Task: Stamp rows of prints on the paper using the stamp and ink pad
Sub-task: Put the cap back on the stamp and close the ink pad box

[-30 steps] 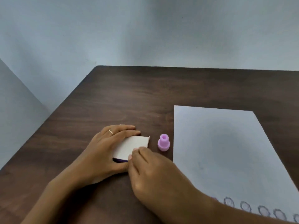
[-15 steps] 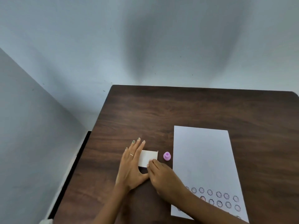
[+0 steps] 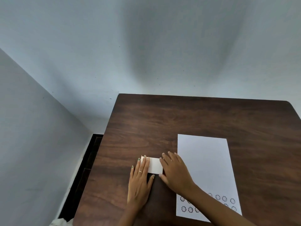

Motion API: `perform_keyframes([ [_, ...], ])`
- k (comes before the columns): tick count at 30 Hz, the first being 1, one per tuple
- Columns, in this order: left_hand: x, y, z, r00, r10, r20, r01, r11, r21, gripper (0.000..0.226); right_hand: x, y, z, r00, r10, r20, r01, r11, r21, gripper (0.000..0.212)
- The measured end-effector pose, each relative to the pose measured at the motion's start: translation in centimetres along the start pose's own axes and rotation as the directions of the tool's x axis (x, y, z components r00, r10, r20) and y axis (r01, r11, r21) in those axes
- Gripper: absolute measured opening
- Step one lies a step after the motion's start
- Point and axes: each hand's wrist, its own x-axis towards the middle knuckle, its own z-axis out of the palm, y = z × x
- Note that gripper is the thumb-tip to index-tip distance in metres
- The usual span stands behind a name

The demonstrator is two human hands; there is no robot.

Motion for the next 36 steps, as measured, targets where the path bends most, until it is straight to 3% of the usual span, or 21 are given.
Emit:
perform_keyframes([
  [2,0.1,-0.4,0.1,1.0,0.005,0.002,-0.005,1.0,0.011,0.061,0.6,-0.5,0.8,0.994,-0.069,0.084,0.074,0.995,-0.06,0.06],
  [6,1.0,-0.5,0.4,0.999,-0.016,0.031,0.017,1.0,-0.019,0.062,1.7,-0.8,1.5,0.986,-0.128,0.102,0.134,0.989,-0.057,0.053],
  [16,6.8,0.2,-0.1,1.0,-0.004,0.022,0.005,1.0,-0.028,0.061,8.0,1.8,1.1,0.993,-0.049,0.111,0.043,0.998,0.053,0.035],
  [29,10.2,-0.1,-0.2,0.999,0.018,0.032,-0.019,0.999,0.032,0.063,11.1,3.3,0.7,0.992,0.004,0.124,-0.023,0.988,0.15,0.042],
  [34,8.4,0.6,-0.1,0.998,-0.019,-0.06,0.026,0.994,0.108,0.065,9.4,5.1,-0.7,0.982,0.185,-0.019,-0.169,0.928,0.332,0.035],
  [36,7.5,0.9,0.2,0.998,-0.008,-0.068,0.015,0.994,0.109,0.064,8.0,5.7,-1.2,0.981,0.196,0.004,-0.185,0.92,0.344,0.034],
])
